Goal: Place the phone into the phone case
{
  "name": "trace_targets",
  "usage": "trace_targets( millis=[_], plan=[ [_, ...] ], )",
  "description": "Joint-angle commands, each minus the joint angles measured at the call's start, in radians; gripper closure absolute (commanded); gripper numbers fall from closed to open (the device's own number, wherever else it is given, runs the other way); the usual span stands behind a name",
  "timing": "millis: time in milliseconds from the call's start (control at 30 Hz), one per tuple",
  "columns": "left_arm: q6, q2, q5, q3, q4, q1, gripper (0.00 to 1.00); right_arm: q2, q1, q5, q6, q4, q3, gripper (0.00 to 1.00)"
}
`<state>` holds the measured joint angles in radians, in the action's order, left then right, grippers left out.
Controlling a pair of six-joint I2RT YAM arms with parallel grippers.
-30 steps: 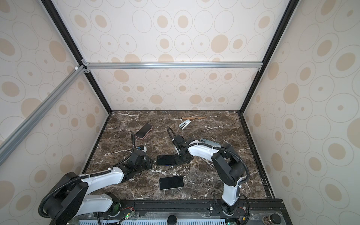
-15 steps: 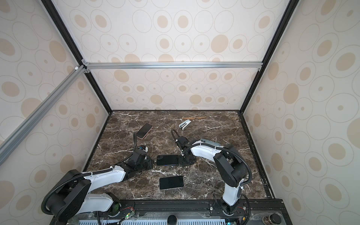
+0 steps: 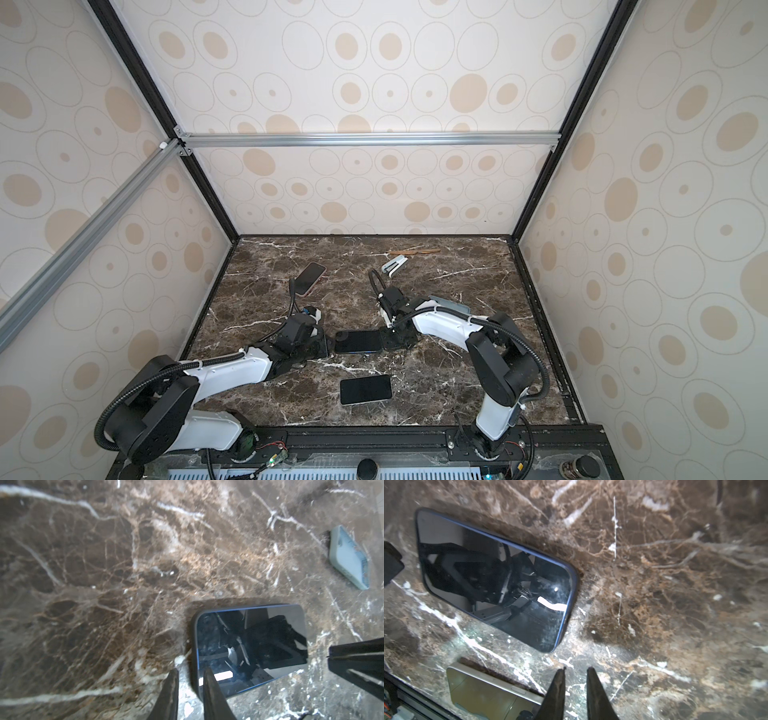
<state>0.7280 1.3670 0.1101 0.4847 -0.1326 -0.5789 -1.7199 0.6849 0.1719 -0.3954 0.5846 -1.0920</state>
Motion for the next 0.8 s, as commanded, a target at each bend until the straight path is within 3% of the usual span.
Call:
trace_targets(
  millis=[0,467,767],
  plan=[
    [-0.010,-0.008,0.002,0.040,0.007,-0.004,0.76,-0.003,-0.007,0.020,-0.007,-0.008,-0.020,0.81],
    [-0.003,0.081,0.049,0.017,-0.059,-0.003,0.77,-0.085,-0.036,0.113,-0.048,-0.111,-0.019,0.84],
    [0.005,0.097,0.064,-0.001,-0.084,-0.003,0.80,-0.136,-0.041,0.148,-0.042,-0.107,-0.016,0.91]
  ],
)
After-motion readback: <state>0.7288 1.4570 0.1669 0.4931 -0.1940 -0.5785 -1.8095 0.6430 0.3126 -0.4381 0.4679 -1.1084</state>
